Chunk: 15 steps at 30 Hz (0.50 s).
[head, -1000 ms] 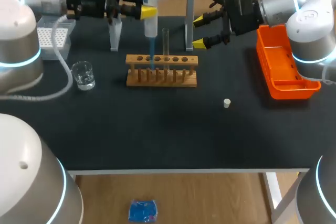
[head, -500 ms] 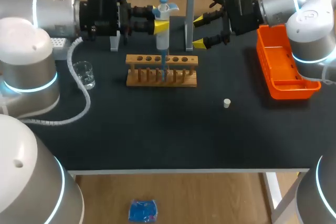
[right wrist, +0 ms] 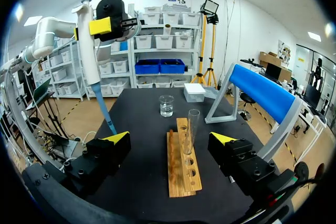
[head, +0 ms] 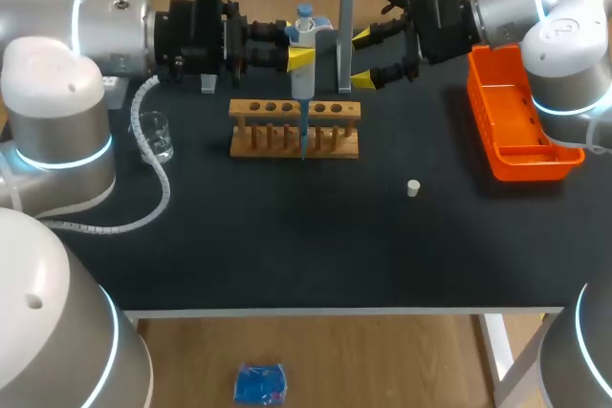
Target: Invert the test tube, pick up the pipette, mount the tip to pipette, aspirate from beaker and dispense into the tube, eject the tip, return the pipette, and cap with the stopper.
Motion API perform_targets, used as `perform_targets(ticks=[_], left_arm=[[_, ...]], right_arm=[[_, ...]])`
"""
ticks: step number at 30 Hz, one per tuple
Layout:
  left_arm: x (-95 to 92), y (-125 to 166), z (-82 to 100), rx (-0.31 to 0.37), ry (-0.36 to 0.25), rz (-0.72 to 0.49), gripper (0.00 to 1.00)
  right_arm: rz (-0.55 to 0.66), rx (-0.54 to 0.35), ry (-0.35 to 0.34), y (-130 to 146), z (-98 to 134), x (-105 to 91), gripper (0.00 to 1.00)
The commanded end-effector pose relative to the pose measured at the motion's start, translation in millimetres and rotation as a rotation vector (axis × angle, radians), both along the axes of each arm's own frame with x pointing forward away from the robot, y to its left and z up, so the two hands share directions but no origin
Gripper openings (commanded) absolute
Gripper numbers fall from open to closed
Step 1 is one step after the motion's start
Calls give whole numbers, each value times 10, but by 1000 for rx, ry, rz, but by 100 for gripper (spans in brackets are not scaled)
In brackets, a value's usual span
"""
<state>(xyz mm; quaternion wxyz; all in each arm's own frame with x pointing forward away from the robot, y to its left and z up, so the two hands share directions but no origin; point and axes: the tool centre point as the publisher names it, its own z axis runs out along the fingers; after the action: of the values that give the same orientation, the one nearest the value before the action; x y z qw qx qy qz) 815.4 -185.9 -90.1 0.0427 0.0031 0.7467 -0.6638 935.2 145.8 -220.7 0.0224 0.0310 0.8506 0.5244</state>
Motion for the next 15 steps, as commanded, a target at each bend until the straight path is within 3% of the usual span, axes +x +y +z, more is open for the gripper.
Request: perform_targets(ticks=[1, 15], left_arm=[[13, -9, -17, 12, 9, -8, 0], [2, -31, -32, 16, 14, -4, 0]], right_arm=[[1, 0, 0, -4, -1, 1, 100], [1, 0, 0, -4, -1, 1, 100]])
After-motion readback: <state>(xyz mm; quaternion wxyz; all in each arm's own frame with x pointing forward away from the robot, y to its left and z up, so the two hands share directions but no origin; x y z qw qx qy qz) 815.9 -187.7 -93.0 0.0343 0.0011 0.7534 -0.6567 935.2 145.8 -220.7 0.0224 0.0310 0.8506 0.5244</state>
